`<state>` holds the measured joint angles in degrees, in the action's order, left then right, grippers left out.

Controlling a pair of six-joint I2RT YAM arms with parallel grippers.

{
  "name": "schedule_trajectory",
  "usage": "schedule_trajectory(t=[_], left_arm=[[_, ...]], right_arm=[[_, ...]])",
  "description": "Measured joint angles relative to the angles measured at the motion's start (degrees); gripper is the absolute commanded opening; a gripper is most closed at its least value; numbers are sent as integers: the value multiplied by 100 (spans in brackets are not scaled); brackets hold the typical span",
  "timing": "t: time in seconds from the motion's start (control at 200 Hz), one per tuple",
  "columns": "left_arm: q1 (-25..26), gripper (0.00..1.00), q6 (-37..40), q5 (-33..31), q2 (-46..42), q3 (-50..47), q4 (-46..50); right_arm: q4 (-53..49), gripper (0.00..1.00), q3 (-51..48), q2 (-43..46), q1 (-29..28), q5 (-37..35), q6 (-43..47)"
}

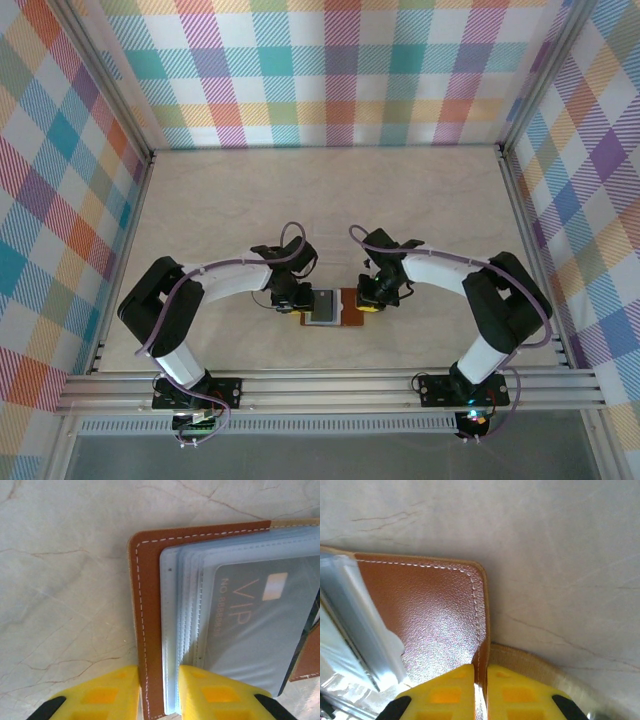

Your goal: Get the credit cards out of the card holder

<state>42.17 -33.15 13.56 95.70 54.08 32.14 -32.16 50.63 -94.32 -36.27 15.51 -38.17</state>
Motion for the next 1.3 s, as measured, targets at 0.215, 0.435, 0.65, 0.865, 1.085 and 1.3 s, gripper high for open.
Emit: schedule_trajectory(t=[0.215, 0.435, 0.65, 0.865, 1.085, 1.3], left_arm=[[-33, 22, 37, 114, -79, -212, -240], [-37, 23, -192, 321, -428, -721, -791], [-50, 26, -352, 293, -813, -813, -660], [-125, 31, -376, 245, -918, -549, -636], [-144, 25, -369, 315, -581, -240, -688], [-144, 25, -348, 461, -118, -236, -691]], right_arm=[[-157, 13, 160, -136, -118, -225, 63], [-260, 22, 201, -76, -203, -483, 116], [-518, 25, 413, 107, -203, -595, 186], [-748, 28, 457, 562, -203, -695, 229], [-968, 25, 619, 1108, -203, -686, 201], [-448, 23, 863, 1174, -262, 140, -42]])
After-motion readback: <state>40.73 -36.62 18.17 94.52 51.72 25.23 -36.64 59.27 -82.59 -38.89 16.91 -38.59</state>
